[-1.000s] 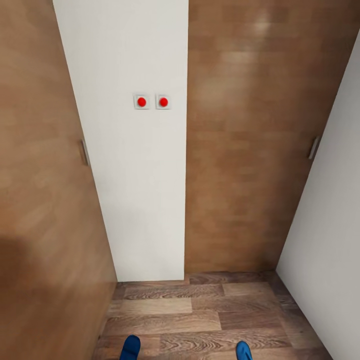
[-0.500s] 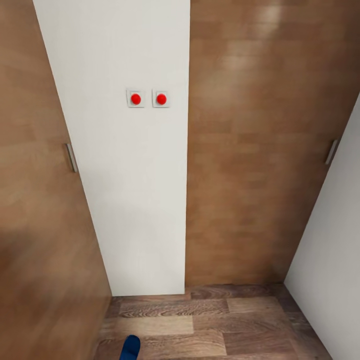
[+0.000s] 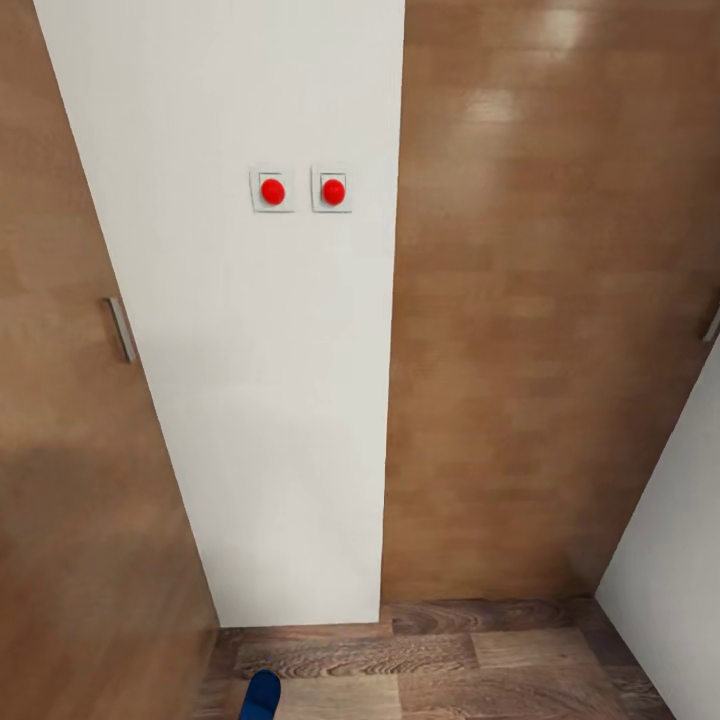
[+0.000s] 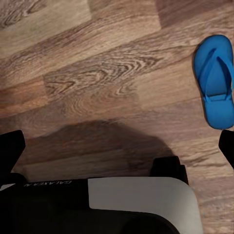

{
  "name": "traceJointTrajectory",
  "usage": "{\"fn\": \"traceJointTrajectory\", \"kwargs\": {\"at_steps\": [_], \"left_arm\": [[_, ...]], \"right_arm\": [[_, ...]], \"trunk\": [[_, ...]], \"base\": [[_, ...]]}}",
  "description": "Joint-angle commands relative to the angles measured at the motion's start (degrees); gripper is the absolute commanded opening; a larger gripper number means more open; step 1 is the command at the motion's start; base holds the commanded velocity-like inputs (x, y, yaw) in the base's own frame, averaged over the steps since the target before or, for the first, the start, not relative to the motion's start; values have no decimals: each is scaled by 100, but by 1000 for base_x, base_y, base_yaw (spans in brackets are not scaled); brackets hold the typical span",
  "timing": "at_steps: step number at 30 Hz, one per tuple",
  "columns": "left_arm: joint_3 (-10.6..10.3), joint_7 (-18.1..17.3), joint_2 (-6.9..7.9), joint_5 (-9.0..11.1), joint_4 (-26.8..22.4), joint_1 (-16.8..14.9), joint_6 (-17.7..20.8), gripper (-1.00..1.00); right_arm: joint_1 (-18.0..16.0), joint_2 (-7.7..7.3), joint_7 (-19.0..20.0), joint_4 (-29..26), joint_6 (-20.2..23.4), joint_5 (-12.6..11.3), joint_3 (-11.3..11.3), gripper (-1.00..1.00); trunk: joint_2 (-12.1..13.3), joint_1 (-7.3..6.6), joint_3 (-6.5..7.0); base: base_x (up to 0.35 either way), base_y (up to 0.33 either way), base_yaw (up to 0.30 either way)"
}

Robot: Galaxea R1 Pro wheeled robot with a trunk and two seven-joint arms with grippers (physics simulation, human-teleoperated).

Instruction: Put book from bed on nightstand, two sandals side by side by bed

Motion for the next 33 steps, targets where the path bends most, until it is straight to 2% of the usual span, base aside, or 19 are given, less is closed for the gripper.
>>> {"fn": "traceJointTrajectory", "kwargs": {"at_steps": [1,9,33], "left_arm": [[54,-19,1,-54,3,-6,-21,-100],[54,-19,-1,-54,3,-6,-21,-100],[54,-19,-1,-54,3,-9,-21,-100]], "right_arm": [[-2,2,33,-6,56,-55,-29,100],[-2,2,33,-7,56,-57,-29,100],[-2,2,41,-7,56,-59,-29,100]], "trunk": [[-3,3,-6],[-3,3,-6],[-3,3,-6]], "base": [[332,100,0],[332,79,0],[332,2,0]]}}
